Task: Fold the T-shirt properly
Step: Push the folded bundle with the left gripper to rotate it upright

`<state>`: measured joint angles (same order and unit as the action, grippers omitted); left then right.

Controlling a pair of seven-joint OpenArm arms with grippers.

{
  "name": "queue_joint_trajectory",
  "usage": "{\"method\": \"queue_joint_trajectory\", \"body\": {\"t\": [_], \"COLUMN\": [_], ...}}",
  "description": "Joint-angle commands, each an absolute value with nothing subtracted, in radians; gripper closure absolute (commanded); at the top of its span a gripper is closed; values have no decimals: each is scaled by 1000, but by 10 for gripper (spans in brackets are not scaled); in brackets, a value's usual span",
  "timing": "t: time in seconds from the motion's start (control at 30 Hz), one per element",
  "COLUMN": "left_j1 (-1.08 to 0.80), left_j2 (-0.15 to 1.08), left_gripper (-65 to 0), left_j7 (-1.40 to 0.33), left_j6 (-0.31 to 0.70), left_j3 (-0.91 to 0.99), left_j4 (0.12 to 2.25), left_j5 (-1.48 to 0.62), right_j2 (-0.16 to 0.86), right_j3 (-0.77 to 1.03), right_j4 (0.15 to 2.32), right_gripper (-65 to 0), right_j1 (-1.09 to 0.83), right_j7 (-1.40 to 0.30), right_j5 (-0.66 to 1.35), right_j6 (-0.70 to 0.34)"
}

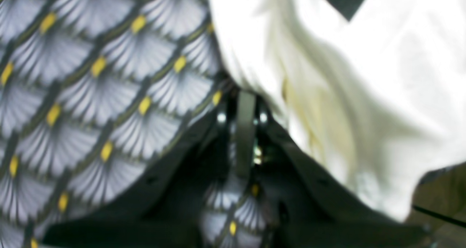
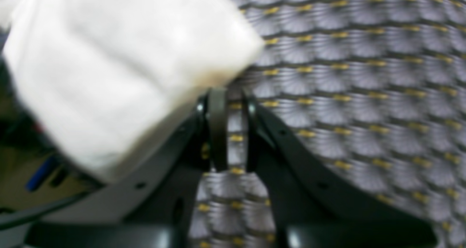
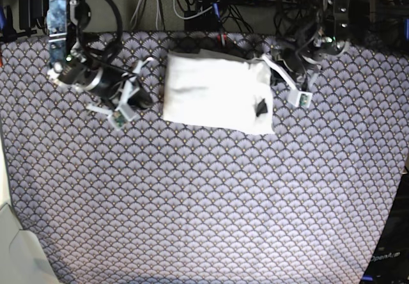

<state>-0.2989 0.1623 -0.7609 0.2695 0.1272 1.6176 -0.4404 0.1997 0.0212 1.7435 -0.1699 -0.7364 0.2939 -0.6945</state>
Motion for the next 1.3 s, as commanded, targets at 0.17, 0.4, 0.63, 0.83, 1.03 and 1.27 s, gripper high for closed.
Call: {"method": "queue_joint_trajectory", "body": {"t": [0.17, 0.4, 0.63, 0.83, 1.03, 1.27], "left_j1": [-142, 74, 246, 332, 317, 162], "left_j2": [128, 71, -25, -33, 104, 143], "left_gripper": [-34, -34, -34, -34, -34, -34], "left_j7": [-771, -763, -750, -697, -742, -826], "left_j6": [266, 266, 266, 266, 265, 265], "left_j3": [133, 131, 127, 133, 143, 289], "left_j4": [1488, 1290, 1141, 1102, 1185, 1276], "left_j5": [-433, -433, -433, -433, -441, -435], "right_j2": [226, 249, 252, 254, 254, 249], "right_j3": [68, 73, 73, 73, 73, 65], "right_j4": [1764, 1762, 1756, 1755, 1753, 1662], "right_gripper": [-56, -56, -56, -57, -56, -56], "right_j1": [-168, -186, -188, -151, -140, -120], "right_j7": [-719, -734, -734, -740, -763, -728], "right_j5": [309, 308, 308, 305, 305, 305], "right_j6": [-698, -698, -698, -698, -698, -698]}}
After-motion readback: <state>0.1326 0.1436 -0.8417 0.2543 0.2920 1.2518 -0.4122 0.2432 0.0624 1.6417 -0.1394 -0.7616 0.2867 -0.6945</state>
